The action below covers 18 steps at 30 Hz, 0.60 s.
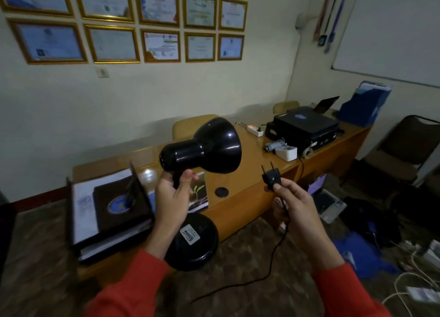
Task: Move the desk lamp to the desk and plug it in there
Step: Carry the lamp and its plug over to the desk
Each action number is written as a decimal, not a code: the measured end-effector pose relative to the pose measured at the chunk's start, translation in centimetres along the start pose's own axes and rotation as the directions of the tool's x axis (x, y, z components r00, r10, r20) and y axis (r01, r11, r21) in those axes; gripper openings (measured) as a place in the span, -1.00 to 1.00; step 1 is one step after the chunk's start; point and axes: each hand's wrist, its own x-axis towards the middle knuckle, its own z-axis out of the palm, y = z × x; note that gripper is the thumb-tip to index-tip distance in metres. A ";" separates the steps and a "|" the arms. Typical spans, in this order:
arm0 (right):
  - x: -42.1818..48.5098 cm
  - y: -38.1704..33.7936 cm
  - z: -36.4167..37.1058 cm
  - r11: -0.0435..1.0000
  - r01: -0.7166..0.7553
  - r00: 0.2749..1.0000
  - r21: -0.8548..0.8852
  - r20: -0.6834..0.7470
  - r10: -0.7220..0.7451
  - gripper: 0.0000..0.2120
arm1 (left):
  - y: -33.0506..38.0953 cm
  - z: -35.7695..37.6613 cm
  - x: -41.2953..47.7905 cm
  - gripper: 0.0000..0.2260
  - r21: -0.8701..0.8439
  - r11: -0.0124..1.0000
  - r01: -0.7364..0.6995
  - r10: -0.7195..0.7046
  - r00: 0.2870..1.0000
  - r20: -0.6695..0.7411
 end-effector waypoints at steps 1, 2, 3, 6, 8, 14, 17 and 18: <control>1.8 0.0 -0.9 1.000 -0.009 1.000 -0.018 0.001 0.009 -0.79 | -0.8 1.4 1.3 -0.61 -0.009 1.000 0.006 -0.006 1.000 0.007; 3.4 -0.2 -1.7 0.999 -0.018 1.000 -0.036 0.001 0.018 -0.77 | -1.7 2.8 2.5 -0.61 -0.018 1.000 0.004 -0.004 1.000 0.009; 5.0 -0.3 -2.5 0.999 -0.022 1.000 -0.047 0.004 0.023 -0.76 | -2.6 4.2 3.7 -0.62 -0.019 1.000 0.000 0.000 1.000 0.006; 9.9 -0.6 -4.6 0.999 -0.015 1.000 -0.044 -0.013 0.015 -0.80 | -5.0 8.3 7.0 -0.67 -0.016 1.000 0.007 -0.007 1.000 -0.001; 12.8 -0.7 -5.8 0.999 -0.029 0.999 -0.031 -0.034 0.028 -0.84 | -6.7 10.7 8.8 -0.68 -0.021 1.000 0.017 -0.017 1.000 -0.001; 22.0 -0.2 -8.7 0.999 -0.031 0.999 -0.026 -0.013 0.031 -0.82 | -12.1 17.0 15.1 -0.95 -0.008 0.999 0.046 -0.046 0.999 -0.007; 27.4 0.4 -9.7 0.999 -0.028 0.999 -0.032 -0.016 0.028 -0.82 | -14.9 20.0 18.6 -0.93 -0.018 0.997 0.073 -0.074 0.997 -0.022; 29.3 0.6 -10.1 0.999 -0.025 1.000 -0.029 -0.014 0.025 -0.81 | -15.7 21.0 19.8 -0.89 -0.022 0.997 0.080 -0.080 0.996 -0.025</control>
